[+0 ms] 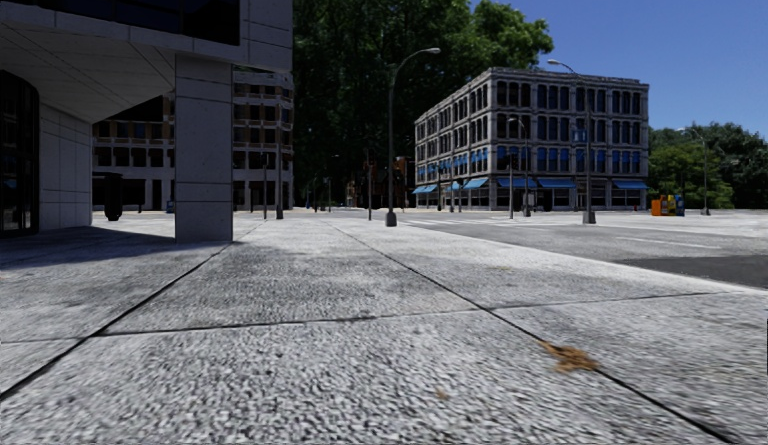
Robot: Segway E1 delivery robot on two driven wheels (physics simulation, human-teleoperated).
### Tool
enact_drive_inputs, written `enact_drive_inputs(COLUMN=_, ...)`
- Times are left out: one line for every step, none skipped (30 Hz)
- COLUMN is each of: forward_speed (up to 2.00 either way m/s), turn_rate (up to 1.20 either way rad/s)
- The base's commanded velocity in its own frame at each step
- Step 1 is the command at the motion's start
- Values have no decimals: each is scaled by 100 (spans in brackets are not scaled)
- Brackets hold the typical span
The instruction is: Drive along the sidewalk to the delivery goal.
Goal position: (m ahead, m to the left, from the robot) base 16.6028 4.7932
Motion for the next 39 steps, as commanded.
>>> enact_drive_inputs(forward_speed=200, turn_rate=24)
enact_drive_inputs(forward_speed=200, turn_rate=24)
enact_drive_inputs(forward_speed=200, turn_rate=24)
enact_drive_inputs(forward_speed=200, turn_rate=24)
enact_drive_inputs(forward_speed=200, turn_rate=24)
enact_drive_inputs(forward_speed=200, turn_rate=24)
enact_drive_inputs(forward_speed=200, turn_rate=24)
enact_drive_inputs(forward_speed=200, turn_rate=24)
enact_drive_inputs(forward_speed=200, turn_rate=24)
enact_drive_inputs(forward_speed=200, turn_rate=24)
enact_drive_inputs(forward_speed=200, turn_rate=24)
enact_drive_inputs(forward_speed=200, turn_rate=24)
enact_drive_inputs(forward_speed=200, turn_rate=24)
enact_drive_inputs(forward_speed=200, turn_rate=24)
enact_drive_inputs(forward_speed=200, turn_rate=24)
enact_drive_inputs(forward_speed=200, turn_rate=24)
enact_drive_inputs(forward_speed=200, turn_rate=24)
enact_drive_inputs(forward_speed=200, turn_rate=24)
enact_drive_inputs(forward_speed=200, turn_rate=24)
enact_drive_inputs(forward_speed=200, turn_rate=24)
enact_drive_inputs(forward_speed=200, turn_rate=24)
enact_drive_inputs(forward_speed=200, turn_rate=24)
enact_drive_inputs(forward_speed=200, turn_rate=24)
enact_drive_inputs(forward_speed=200, turn_rate=24)
enact_drive_inputs(forward_speed=200, turn_rate=24)
enact_drive_inputs(forward_speed=200, turn_rate=25)
enact_drive_inputs(forward_speed=200, turn_rate=26)
enact_drive_inputs(forward_speed=200, turn_rate=27)
enact_drive_inputs(forward_speed=200, turn_rate=27)
enact_drive_inputs(forward_speed=200, turn_rate=27)
enact_drive_inputs(forward_speed=200, turn_rate=28)
enact_drive_inputs(forward_speed=200, turn_rate=28)
enact_drive_inputs(forward_speed=200, turn_rate=28)
enact_drive_inputs(forward_speed=200, turn_rate=28)
enact_drive_inputs(forward_speed=200, turn_rate=28)
enact_drive_inputs(forward_speed=200, turn_rate=28)
enact_drive_inputs(forward_speed=200, turn_rate=28)
enact_drive_inputs(forward_speed=200, turn_rate=28)
enact_drive_inputs(forward_speed=200, turn_rate=28)
